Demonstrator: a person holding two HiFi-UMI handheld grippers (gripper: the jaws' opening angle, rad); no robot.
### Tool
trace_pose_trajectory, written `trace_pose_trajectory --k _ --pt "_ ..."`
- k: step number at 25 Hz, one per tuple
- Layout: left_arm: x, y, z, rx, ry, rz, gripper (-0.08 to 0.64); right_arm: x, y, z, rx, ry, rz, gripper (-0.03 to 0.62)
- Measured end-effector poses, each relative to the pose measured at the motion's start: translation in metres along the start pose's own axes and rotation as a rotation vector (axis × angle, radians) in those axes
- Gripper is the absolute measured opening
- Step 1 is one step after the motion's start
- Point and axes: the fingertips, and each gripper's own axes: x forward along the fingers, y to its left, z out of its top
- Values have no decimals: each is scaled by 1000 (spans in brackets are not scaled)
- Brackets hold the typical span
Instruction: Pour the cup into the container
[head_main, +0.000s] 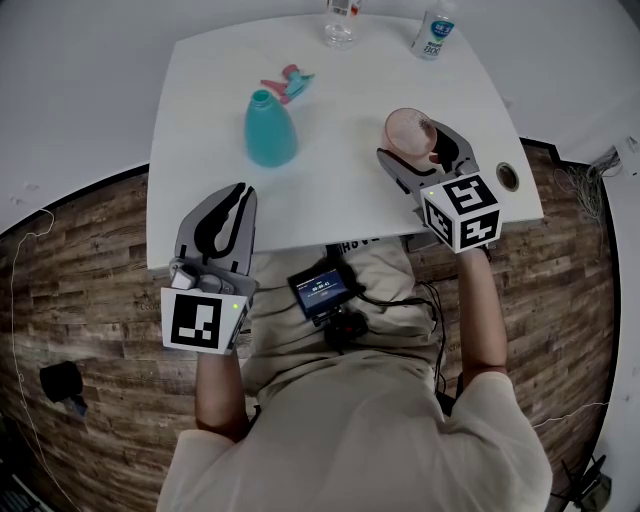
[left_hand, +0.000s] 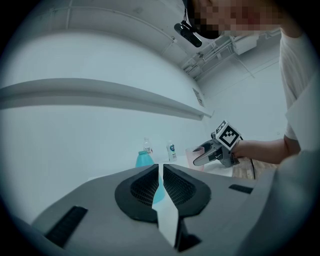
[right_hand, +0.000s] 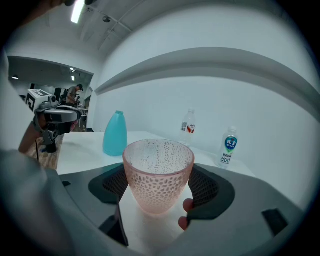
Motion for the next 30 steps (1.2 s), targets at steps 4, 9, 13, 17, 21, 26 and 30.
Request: trace_pose_trajectory --k 4,9,13,17,21,26,30 --pt "-1 2 0 2 0 2 38 0 2 -2 3 8 2 373" --pt "1 0 -2 -1 5 2 38 2 0 -3 14 11 7 373" --pt "1 1 -2 -1 5 3 38 4 -1 -3 24 13 10 373" --pt "0 1 -2 1 3 2 38 6 -1 -2 30 5 12 373" --pt "0 0 -2 -8 7 1 38 10 -1 -2 50 -5 31 373" --pt "-3 3 0 -10 2 9 38 14 -3 -1 65 -13 40 373" --pt "-3 5 1 0 -6 9 39 14 -3 3 67 -48 49 407"
